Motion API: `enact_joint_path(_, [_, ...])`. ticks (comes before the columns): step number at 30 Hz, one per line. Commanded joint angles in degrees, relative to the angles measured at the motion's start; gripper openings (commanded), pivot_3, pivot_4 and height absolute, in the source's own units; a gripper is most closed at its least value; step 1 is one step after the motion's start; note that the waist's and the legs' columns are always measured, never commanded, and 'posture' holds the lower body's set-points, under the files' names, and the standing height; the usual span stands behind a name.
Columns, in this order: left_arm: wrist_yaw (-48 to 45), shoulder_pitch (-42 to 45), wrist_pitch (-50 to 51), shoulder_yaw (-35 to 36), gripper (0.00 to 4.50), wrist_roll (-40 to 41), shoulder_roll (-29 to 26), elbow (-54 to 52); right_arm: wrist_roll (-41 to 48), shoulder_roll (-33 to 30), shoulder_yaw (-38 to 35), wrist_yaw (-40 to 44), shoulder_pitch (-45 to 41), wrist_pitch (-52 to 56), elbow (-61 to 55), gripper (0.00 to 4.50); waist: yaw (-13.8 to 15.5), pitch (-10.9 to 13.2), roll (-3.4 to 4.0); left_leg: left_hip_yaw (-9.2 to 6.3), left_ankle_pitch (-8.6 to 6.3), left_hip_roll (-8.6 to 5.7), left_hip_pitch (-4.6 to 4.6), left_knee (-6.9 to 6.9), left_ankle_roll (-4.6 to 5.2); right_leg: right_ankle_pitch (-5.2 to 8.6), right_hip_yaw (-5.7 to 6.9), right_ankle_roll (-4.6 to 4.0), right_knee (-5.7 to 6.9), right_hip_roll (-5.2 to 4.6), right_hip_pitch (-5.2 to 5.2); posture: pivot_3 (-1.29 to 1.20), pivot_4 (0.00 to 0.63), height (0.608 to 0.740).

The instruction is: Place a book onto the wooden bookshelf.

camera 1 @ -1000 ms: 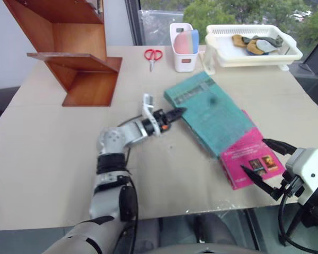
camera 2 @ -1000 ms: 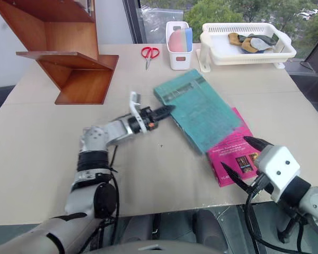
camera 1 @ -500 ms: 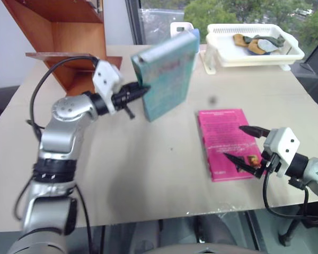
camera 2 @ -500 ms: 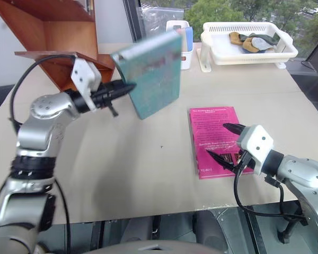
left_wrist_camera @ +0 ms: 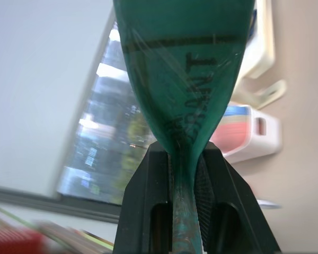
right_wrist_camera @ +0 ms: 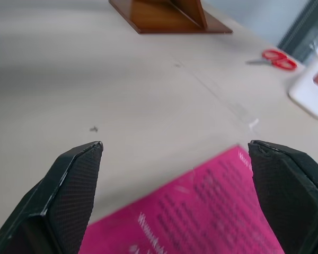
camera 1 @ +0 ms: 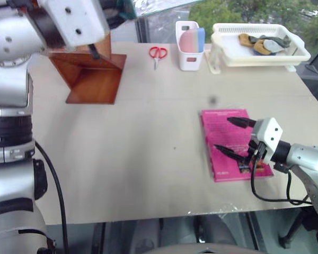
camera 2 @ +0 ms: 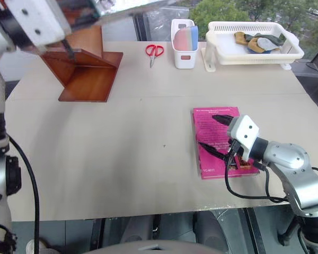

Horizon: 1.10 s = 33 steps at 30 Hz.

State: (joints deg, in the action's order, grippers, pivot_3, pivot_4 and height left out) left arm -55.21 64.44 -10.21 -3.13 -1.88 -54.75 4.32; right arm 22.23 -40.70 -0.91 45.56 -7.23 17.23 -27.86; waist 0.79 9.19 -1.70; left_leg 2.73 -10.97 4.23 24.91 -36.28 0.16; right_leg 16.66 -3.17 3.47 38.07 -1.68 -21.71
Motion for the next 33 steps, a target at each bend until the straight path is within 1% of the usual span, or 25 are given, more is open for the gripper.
enact_joint_path(1, [-5.6, 4.3, 0.6, -2.1, 0.21, -3.7, -4.3, 4.0, 0.3, 1.3, -0.9, 0.2, -2.3, -1.9, 1.0, 4.5, -0.2, 0.0, 0.04, 0.0, 0.0, 0.01, 0.0, -0.01, 0.0, 0.0, 0.0, 0.0, 0.02, 0.01, 0.0, 0.0, 0.15, 0.74])
enact_joint_path(2, [-8.4, 4.8, 1.8, -3.2, 0.21, -5.1, -6.4, 5.3, 0.7, 1.8, -1.4, 0.1, -3.1, -1.9, 1.3, 4.5, -0.6, 0.0, 0.07, 0.05, 0.0, 0.01, -0.04, 0.0, 0.0, 0.0, -0.05, 0.01, 0.02, 0.01, -0.01, 0.0, 0.15, 0.74])
enact_joint_path(5, [-12.4, 6.8, 4.1, -6.0, 0.21, -10.4, -11.0, 9.7, 2.2, 2.6, -2.8, -0.1, -5.7, -1.3, 1.2, 4.5, -1.5, 0.1, 0.17, 0.06, 0.0, 0.02, -0.07, -0.01, 0.0, 0.0, -0.09, 0.0, 0.13, 0.04, -0.04, 0.0, 0.15, 0.74])
enact_joint_path(8, [-15.8, 9.3, 7.0, -7.3, 0.21, -13.1, -12.7, 11.9, 3.6, 2.8, -4.2, -0.4, -7.6, -0.6, 1.1, 4.5, -1.4, 0.3, 0.03, 0.03, 0.0, 0.06, -0.03, -0.01, 0.0, 0.01, -0.04, 0.0, 0.16, 0.08, -0.07, 0.0, 0.15, 0.74])
enact_joint_path(11, [-16.1, 11.6, 6.3, -8.5, 0.21, -16.2, -12.7, 14.5, 3.9, 3.0, -4.5, -0.7, -9.6, -0.2, 1.3, 4.5, -0.9, 0.5, -0.14, 0.0, 0.0, 0.06, 0.07, -0.03, 0.0, 0.01, 0.02, 0.0, 0.12, 0.03, -0.09, 0.0, 0.15, 0.74])
enact_joint_path(15, [-14.4, 12.7, 3.9, -11.7, 0.21, -23.8, -13.0, 19.8, 3.4, 3.5, -3.8, -1.2, -12.7, -0.3, 2.3, 4.5, -0.8, 0.5, -0.11, 0.01, 0.0, 0.04, 0.07, -0.05, 0.01, 0.01, 0.02, 0.0, 0.12, 0.0, -0.09, 0.0, 0.15, 0.74])
enact_joint_path(17, [-12.5, 14.8, 3.9, -14.4, 0.21, -29.7, -12.7, 24.1, 2.5, 4.1, -3.2, -2.0, -15.8, -1.0, 3.6, 4.5, -0.9, 0.5, -0.11, 0.01, 0.0, 0.05, 0.04, -0.05, 0.01, 0.01, 0.02, 0.0, 0.19, 0.01, -0.1, 0.0, 0.15, 0.74])
enact_joint_path(18, [-13.2, 15.8, 3.8, -15.2, 0.21, -31.0, -12.7, 25.7, 2.6, 4.7, -3.4, -2.8, -17.6, -0.9, 3.7, 4.5, -1.0, 0.5, -0.1, 0.01, 0.0, 0.06, 0.03, -0.07, 0.0, 0.01, 0.02, 0.0, 0.28, 0.03, -0.14, 0.0, 0.15, 0.74])
enact_joint_path(21, [-14.7, 18.3, 3.6, -16.3, 0.21, -32.1, -11.5, 28.7, 1.8, 5.7, -3.1, -4.7, -21.3, -0.1, 3.4, 4.5, -1.4, 0.6, -0.19, 0.06, 0.01, 0.06, 0.24, -0.16, 0.0, 0.01, -0.06, 0.0, 0.62, 0.04, -0.51, 0.0, 0.15, 0.74])
enact_joint_path(23, [-14.5, 19.3, 3.4, -16.8, 0.21, -32.5, -10.5, 30.0, 1.4, 6.0, -2.6, -5.1, -22.3, 0.2, 3.1, 4.5, -1.5, 0.6, -0.18, 0.11, 0.01, 0.06, 0.27, -0.18, 0.0, 0.01, -0.13, -0.02, 0.81, 0.03, -0.67, 0.0, 0.15, 0.74])
enact_joint_path(27, [-11.5, 19.9, 1.7, -18.5, 0.21, -35.7, -9.5, 35.4, 0.5, 6.7, -1.7, -5.9, -23.4, 0.5, 3.0, 4.5, -1.7, 0.6, -0.15, 0.13, 0.02, 0.09, 0.32, -0.18, 0.0, 0.03, -0.18, -0.04, 0.97, 0.07, -0.82, 0.0, 0.15, 0.74])
enact_joint_path(29, [-10.0, 20.2, 0.8, -19.2, 1.13, -36.9, -9.3, 37.6, 0.2, 6.8, -1.4, -5.9, -23.6, 0.7, 2.9, 4.5, -1.8, 0.6, -0.15, 0.18, 0.03, 0.09, 0.32, -0.19, 0.0, 0.03, -0.27, -0.04, 1.09, 0.08, -0.89, 0.0, 0.15, 0.74])
enact_joint_path(30, [-9.9, 20.2, 0.7, -19.0, 1.47, -36.6, -9.1, 38.1, 0.2, 6.8, -1.3, -5.9, -23.7, 0.8, 2.8, 4.5, -1.9, 0.6, -0.15, 0.19, 0.03, 0.09, 0.32, -0.22, -0.01, 0.03, -0.31, -0.04, 1.15, 0.09, -0.94, 0.0, 0.15, 0.74])
enact_joint_path(31, [-10.0, 20.2, 0.6, -18.8, 1.93, -36.4, -9.0, 38.3, 0.2, 6.8, -1.3, -5.9, -23.7, 0.9, 2.7, 4.5, -2.0, 0.6, -0.15, 0.24, 0.03, 0.09, 0.32, -0.23, -0.01, 0.03, -0.38, -0.04, 1.24, 0.1, -1.0, 0.0, 0.15, 0.74])
enact_joint_path(33, [-10.1, 20.0, 0.7, -18.3, 3.01, -36.0, -8.8, 38.3, 0.3, 6.8, -1.4, -5.9, -23.8, 1.0, 2.6, 4.5, -1.9, 0.6, -0.16, 0.28, 0.04, 0.09, 0.35, -0.24, -0.02, 0.03, -0.43, -0.04, 1.29, 0.11, -1.05, 0.0, 0.15, 0.74])
